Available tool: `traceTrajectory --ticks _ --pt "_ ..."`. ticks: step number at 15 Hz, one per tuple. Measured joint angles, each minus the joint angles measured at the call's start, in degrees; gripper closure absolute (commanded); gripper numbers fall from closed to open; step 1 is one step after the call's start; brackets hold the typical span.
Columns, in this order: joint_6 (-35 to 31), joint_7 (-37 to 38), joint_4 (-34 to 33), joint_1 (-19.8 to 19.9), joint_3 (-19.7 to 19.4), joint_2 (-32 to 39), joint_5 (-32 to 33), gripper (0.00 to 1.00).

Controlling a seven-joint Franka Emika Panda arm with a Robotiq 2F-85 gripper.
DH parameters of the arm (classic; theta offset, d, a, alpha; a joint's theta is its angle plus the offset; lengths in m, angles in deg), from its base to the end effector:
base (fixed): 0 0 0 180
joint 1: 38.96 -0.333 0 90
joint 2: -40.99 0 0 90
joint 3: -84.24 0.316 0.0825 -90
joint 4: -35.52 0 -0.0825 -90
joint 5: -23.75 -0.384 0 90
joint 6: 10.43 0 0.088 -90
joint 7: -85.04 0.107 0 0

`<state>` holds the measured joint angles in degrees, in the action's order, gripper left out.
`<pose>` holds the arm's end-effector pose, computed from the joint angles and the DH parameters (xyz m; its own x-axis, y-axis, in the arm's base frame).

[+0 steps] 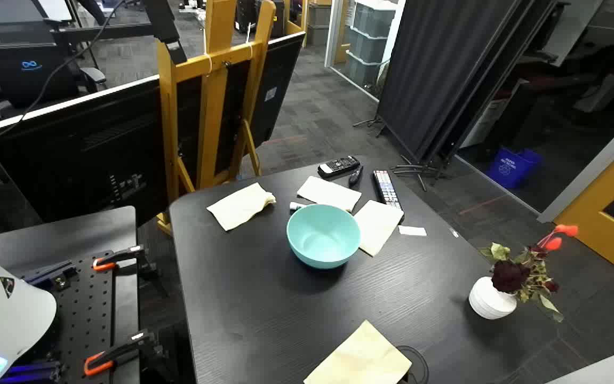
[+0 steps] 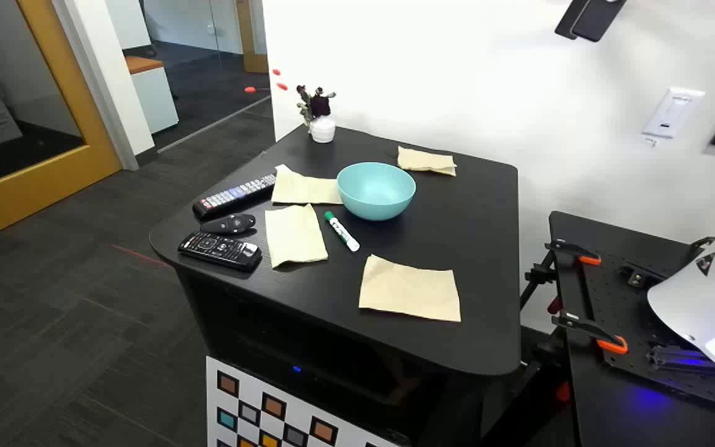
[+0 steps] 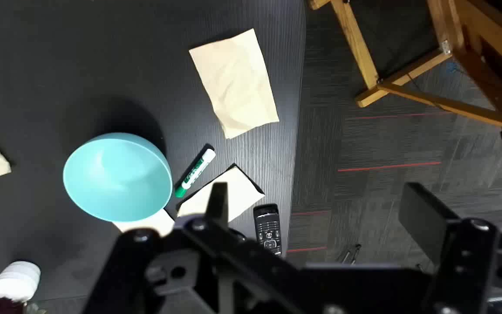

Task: Put the marker in the bowl

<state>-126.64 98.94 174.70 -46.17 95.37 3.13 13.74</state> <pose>0.3539 0.1394 0.5525 0.9733 -0.0178 0.2291 0.0079 -0.9938 -0.1105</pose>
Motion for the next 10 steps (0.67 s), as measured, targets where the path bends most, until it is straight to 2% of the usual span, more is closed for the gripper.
traceTrajectory --ticks 10 --pt "-0.21 0.46 0.0 0.24 0.21 0.54 0.25 0.0"
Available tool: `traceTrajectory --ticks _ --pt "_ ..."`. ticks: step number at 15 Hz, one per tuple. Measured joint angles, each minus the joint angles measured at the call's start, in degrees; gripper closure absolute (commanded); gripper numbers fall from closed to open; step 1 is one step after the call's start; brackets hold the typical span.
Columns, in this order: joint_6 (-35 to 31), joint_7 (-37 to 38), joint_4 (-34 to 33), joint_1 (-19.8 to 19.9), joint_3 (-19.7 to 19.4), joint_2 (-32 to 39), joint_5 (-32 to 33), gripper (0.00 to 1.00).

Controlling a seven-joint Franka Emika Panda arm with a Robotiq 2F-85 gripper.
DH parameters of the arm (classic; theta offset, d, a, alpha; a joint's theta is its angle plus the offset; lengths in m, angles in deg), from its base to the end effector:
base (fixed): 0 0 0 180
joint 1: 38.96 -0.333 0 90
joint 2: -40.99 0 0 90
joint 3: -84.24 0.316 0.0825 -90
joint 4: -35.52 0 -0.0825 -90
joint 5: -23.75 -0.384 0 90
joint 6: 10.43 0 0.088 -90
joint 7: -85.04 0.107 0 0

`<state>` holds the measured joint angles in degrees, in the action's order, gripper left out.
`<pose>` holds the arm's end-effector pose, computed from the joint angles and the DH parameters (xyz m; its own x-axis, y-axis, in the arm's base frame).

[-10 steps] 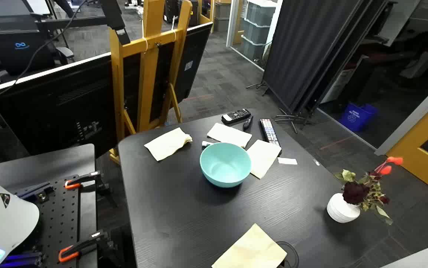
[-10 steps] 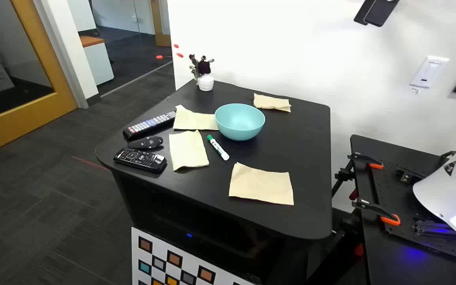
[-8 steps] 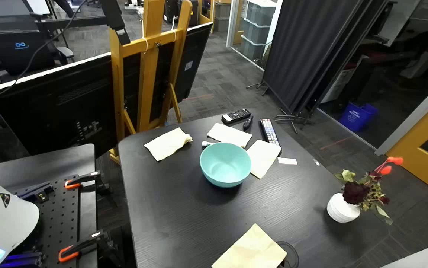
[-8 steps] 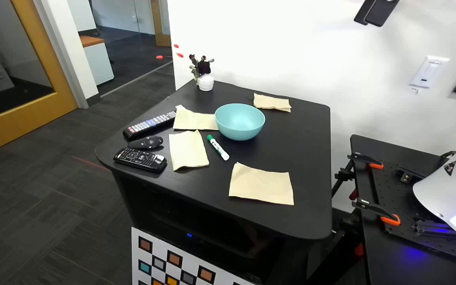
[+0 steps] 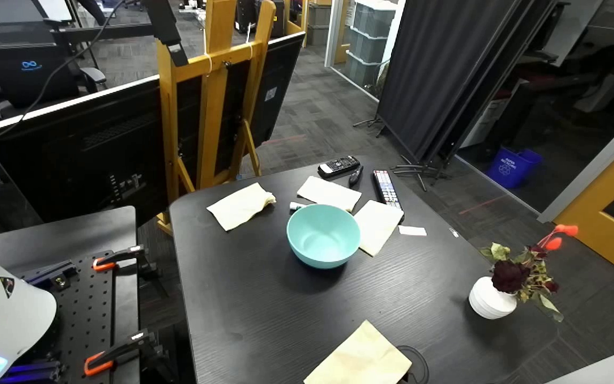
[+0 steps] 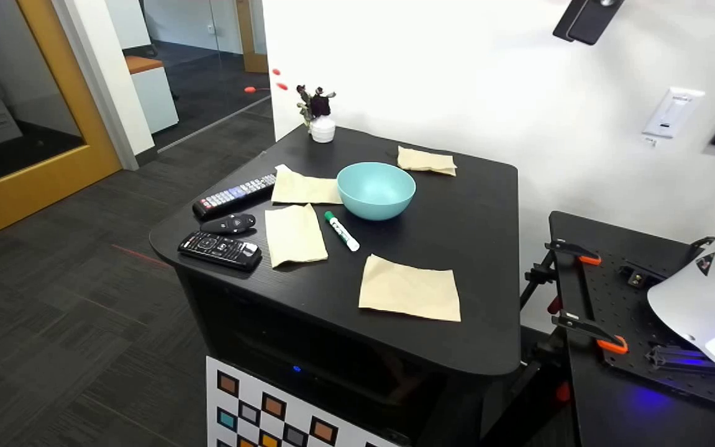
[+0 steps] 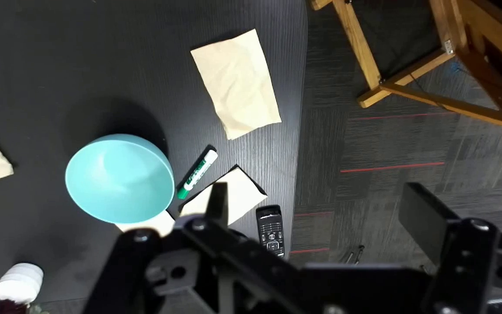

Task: Put the marker in the bowl

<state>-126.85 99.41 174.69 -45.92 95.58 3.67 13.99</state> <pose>0.3565 0.1395 0.5493 0.9742 -0.0251 0.2241 -0.0013 -0.9944 -0.1058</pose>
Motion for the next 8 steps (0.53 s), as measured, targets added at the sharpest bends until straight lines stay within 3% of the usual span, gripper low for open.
traceTrajectory --ticks 8 --pt "-12.23 14.75 -0.02 4.62 5.07 10.17 6.88 0.0"
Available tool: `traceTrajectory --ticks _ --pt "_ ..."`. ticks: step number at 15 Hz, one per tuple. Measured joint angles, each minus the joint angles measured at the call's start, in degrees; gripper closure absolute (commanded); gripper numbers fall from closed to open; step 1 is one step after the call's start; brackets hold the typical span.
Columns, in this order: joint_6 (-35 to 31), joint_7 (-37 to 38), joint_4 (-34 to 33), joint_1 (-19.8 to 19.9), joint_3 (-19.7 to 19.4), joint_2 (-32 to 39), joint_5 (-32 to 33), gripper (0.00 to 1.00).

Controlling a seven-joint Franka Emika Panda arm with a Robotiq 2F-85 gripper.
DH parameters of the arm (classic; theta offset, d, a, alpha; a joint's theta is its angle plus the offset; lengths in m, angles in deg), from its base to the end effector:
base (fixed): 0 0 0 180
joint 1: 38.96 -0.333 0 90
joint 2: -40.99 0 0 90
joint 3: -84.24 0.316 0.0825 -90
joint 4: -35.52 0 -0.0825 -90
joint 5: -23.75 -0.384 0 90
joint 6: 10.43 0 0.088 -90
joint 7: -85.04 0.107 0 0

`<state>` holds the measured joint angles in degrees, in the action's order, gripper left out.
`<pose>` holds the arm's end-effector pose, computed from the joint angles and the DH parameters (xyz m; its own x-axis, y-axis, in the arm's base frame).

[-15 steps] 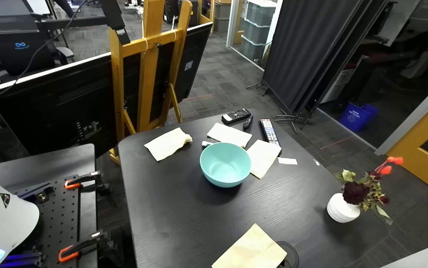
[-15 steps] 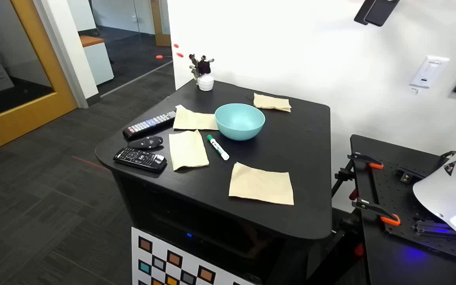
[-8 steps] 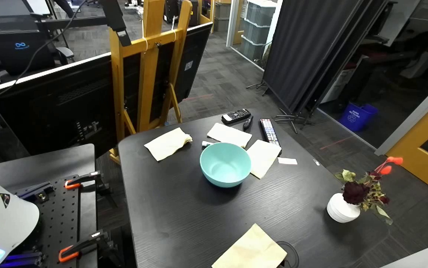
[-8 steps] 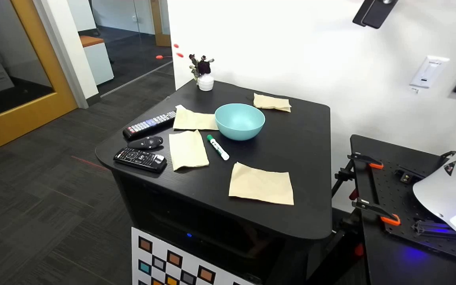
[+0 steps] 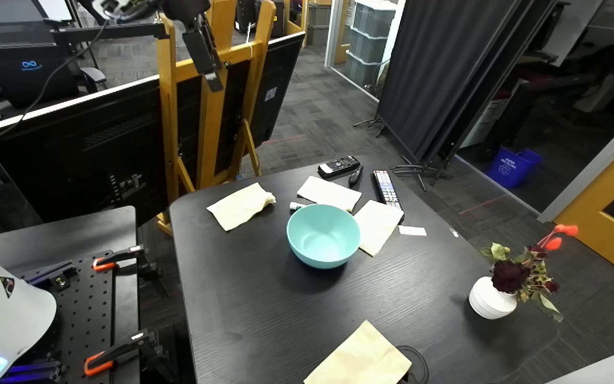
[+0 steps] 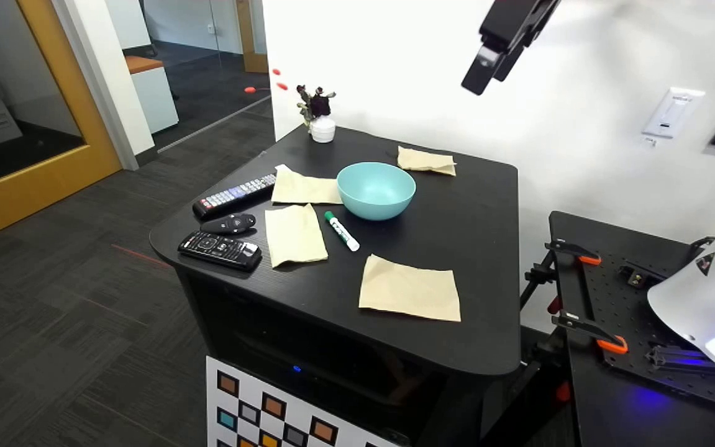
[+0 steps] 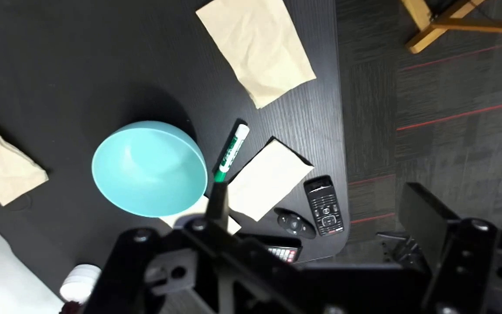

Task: Put the marker in the bowl

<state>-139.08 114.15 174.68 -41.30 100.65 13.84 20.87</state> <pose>0.4082 0.1490 0.4983 0.9359 -0.2170 0.2774 -0.2087 -0.9762 -0.0596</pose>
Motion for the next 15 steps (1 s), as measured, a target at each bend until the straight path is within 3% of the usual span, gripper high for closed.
traceTrajectory --ticks 7,15 --pt "-11.99 17.04 -0.47 3.52 1.39 13.37 8.55 0.0" --pt "-20.73 37.95 -5.75 2.45 -4.23 30.61 20.51 0.0"
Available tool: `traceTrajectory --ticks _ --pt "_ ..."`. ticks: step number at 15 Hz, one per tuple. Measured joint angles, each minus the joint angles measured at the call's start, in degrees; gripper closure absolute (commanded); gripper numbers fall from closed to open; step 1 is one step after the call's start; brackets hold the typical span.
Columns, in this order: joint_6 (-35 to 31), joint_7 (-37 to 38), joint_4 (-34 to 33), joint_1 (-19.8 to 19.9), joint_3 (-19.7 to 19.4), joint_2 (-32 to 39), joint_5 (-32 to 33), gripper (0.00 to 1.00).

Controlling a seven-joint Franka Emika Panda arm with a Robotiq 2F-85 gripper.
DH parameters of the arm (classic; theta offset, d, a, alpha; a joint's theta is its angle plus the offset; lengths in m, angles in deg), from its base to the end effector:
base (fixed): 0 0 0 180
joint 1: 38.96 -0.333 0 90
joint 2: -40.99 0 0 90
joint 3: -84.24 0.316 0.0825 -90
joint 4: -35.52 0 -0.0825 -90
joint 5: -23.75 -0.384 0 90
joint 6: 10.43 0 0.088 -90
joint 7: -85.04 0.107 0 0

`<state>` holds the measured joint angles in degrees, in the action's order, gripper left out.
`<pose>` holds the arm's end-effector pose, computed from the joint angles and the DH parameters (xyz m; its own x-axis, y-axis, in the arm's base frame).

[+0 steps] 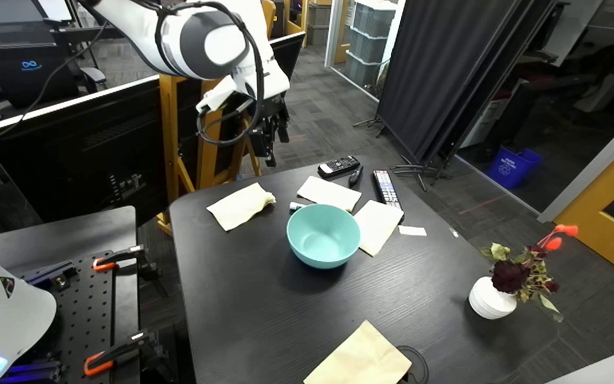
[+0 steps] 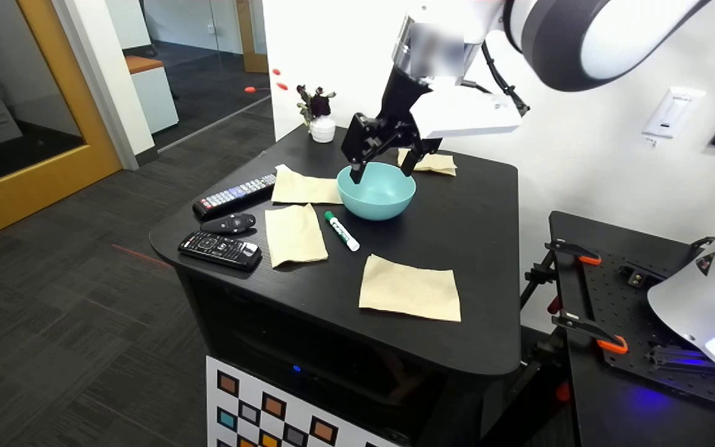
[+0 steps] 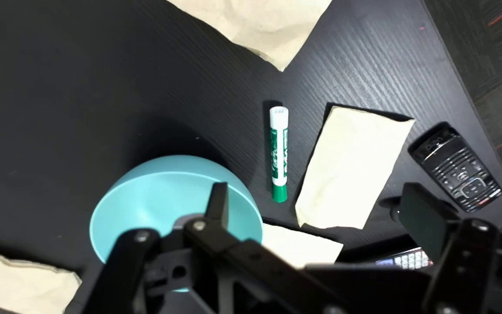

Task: Put the marker in the bowl

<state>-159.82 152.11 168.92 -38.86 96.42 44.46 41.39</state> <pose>0.5195 0.1175 0.3343 0.7224 -0.6427 0.2553 -0.6408 -0.7609 -0.1023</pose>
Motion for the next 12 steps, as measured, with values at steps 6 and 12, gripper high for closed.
traceTrajectory --ticks 6,12 --pt "-3.03 8.27 -4.65 -6.45 -7.62 10.68 2.47 0.0" --pt "-7.73 13.06 -7.21 -13.33 -14.55 18.32 2.47 0.0"
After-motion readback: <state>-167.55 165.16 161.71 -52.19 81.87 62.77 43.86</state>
